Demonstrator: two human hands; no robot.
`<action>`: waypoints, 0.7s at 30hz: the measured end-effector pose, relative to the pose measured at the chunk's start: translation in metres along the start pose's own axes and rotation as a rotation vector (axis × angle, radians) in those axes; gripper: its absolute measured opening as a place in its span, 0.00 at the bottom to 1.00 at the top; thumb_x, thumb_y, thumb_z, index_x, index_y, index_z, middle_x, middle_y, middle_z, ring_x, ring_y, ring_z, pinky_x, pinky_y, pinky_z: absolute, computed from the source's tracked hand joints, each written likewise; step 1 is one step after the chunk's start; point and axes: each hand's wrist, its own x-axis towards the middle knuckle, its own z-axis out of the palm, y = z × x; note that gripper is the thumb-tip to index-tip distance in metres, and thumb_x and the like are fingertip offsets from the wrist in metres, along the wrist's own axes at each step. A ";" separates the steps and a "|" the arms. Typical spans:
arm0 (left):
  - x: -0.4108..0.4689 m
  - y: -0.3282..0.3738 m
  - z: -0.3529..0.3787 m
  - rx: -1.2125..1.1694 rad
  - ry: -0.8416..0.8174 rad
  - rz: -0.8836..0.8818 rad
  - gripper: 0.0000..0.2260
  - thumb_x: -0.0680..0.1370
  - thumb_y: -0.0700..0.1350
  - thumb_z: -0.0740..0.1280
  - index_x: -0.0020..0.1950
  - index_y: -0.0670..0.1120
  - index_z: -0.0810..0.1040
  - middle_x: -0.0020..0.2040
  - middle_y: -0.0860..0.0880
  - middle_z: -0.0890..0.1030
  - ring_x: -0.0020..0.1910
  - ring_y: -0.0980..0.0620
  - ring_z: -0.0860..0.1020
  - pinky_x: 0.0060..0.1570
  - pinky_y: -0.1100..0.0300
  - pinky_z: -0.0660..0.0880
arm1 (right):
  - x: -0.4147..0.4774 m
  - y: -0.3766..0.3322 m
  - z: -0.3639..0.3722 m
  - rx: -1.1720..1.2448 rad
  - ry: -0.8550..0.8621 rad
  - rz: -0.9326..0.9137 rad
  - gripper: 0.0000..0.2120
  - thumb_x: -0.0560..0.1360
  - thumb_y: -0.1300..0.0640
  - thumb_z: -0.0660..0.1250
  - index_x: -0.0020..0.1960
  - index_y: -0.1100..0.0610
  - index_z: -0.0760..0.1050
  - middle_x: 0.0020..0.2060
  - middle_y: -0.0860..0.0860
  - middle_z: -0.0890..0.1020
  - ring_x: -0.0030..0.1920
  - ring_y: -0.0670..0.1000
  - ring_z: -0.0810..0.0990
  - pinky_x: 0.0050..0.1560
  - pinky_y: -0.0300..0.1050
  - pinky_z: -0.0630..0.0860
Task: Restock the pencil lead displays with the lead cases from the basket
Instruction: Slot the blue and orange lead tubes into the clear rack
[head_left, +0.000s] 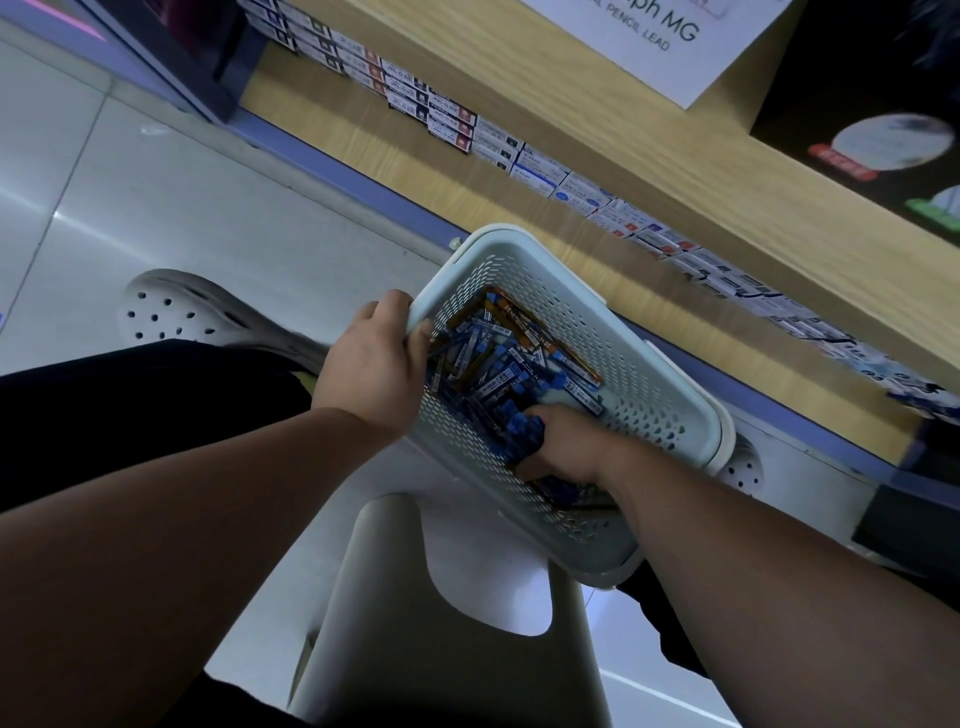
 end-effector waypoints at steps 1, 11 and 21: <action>0.000 0.000 0.000 0.001 0.000 0.002 0.10 0.84 0.50 0.58 0.54 0.44 0.70 0.45 0.46 0.72 0.37 0.45 0.69 0.37 0.55 0.62 | -0.001 0.000 0.000 -0.001 -0.002 -0.002 0.47 0.71 0.52 0.79 0.81 0.54 0.57 0.78 0.55 0.64 0.73 0.56 0.69 0.69 0.43 0.66; 0.000 -0.001 0.001 0.000 0.006 0.006 0.10 0.83 0.50 0.58 0.53 0.44 0.69 0.44 0.46 0.71 0.37 0.45 0.69 0.36 0.55 0.61 | -0.007 -0.005 -0.002 0.076 -0.018 -0.016 0.47 0.71 0.53 0.80 0.81 0.50 0.57 0.78 0.55 0.64 0.72 0.57 0.69 0.70 0.45 0.67; 0.001 -0.002 0.001 0.010 -0.004 0.005 0.10 0.84 0.50 0.58 0.54 0.44 0.70 0.45 0.46 0.71 0.36 0.45 0.69 0.36 0.55 0.63 | -0.010 -0.009 0.004 0.368 0.117 -0.049 0.46 0.70 0.56 0.80 0.81 0.50 0.58 0.75 0.55 0.68 0.70 0.55 0.72 0.63 0.40 0.68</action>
